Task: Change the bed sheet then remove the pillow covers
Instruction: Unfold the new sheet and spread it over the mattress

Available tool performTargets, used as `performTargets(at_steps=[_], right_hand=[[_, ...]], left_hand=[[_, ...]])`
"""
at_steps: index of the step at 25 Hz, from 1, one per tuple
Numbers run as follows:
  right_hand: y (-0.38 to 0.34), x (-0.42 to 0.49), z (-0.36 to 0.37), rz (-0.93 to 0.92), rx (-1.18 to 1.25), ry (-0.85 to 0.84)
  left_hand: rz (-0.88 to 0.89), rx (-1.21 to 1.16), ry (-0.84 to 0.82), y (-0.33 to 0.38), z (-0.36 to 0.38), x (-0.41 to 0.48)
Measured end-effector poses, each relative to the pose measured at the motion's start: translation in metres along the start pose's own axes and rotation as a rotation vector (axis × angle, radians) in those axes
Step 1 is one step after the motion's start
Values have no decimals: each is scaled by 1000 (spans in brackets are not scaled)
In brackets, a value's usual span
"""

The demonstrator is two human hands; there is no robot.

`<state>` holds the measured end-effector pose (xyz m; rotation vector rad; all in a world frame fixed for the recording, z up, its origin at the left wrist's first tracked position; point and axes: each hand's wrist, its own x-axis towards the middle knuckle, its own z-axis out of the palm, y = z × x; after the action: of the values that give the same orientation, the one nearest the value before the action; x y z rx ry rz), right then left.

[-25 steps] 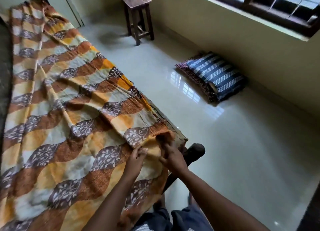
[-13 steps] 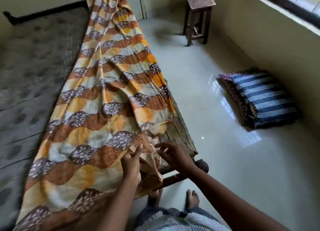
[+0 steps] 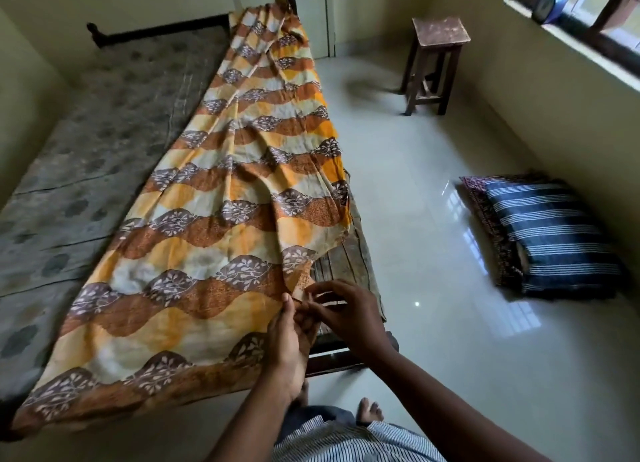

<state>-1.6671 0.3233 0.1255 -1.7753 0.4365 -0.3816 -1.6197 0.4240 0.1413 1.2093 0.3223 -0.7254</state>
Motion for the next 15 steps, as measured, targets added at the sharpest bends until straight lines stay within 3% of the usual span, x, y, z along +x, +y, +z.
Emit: performTargets(at_steps=[4, 6, 7, 10, 11, 13, 15], right_hand=[[1, -4, -10, -121, -150, 66], [2, -3, -14, -74, -197, 118], [4, -3, -15, 39, -108, 133], [13, 2, -23, 530, 665, 314], [21, 3, -29, 649, 803, 405], [40, 0, -41, 789, 842, 482], [54, -7, -50, 836, 874, 409]], left_hand=[[39, 146, -22, 0, 15, -7], [24, 201, -42, 1, 21, -5], [7, 201, -56, 2, 23, -3], [-31, 94, -94, 10, 27, 5], [-40, 62, -115, 12, 28, 6], [-67, 48, -166, 13, 31, 6], [-83, 40, -186, 9, 34, 5]])
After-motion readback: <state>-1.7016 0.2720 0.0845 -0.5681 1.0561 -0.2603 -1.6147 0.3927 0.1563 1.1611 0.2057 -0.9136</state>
